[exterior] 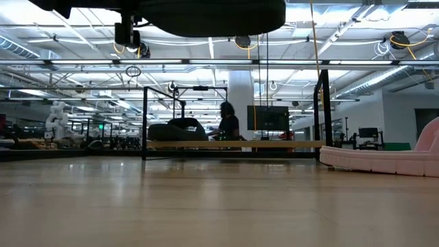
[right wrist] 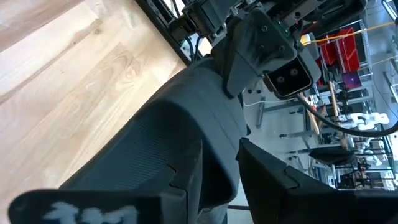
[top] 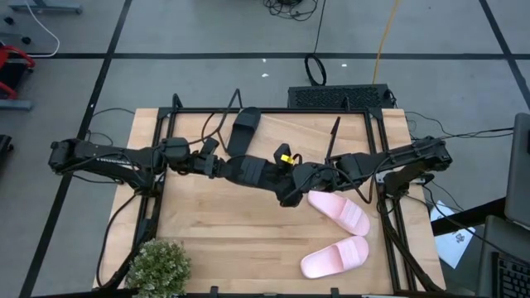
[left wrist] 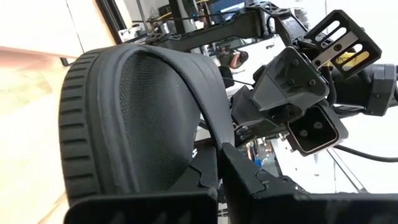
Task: Pick and place slides into the shelf
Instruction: Put the black slipper on the shelf
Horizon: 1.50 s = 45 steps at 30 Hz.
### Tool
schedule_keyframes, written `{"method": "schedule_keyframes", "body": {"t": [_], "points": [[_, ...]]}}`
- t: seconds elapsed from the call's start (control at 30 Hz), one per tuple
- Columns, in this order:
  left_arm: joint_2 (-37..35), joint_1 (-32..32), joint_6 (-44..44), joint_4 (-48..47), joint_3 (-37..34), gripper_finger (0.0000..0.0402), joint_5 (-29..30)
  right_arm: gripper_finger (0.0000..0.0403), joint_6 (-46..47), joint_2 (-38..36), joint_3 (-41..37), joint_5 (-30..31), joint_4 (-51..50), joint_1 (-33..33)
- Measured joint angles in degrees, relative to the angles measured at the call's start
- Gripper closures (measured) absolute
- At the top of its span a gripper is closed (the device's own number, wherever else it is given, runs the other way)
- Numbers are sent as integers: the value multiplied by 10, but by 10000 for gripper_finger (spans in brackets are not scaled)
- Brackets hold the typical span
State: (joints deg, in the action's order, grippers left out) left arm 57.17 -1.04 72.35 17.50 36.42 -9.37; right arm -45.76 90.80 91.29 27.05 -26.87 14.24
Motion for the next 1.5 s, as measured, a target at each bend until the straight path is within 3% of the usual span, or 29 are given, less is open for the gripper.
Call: {"method": "schedule_keyframes", "body": {"t": [0.43, 0.73, 1.0, 1.17, 1.5], "points": [[0, 0, 8, 6, 0, 401, 3, 307, -29, 25, 0, 3, 23, -5], [0, 4, 7, 2, 0, 401, 3, 310, -74, 47, 0, 61, 40, -6], [0, 4, 4, 3, 0, 401, -5, 391, -75, 47, 0, 61, 54, -6], [0, 3, 4, 3, 0, 401, -5, 394, -74, 47, 0, 68, 55, -6], [-3, 3, -24, 43, 0, 362, 12, 400, -73, 47, 0, 150, 48, -5]]}}
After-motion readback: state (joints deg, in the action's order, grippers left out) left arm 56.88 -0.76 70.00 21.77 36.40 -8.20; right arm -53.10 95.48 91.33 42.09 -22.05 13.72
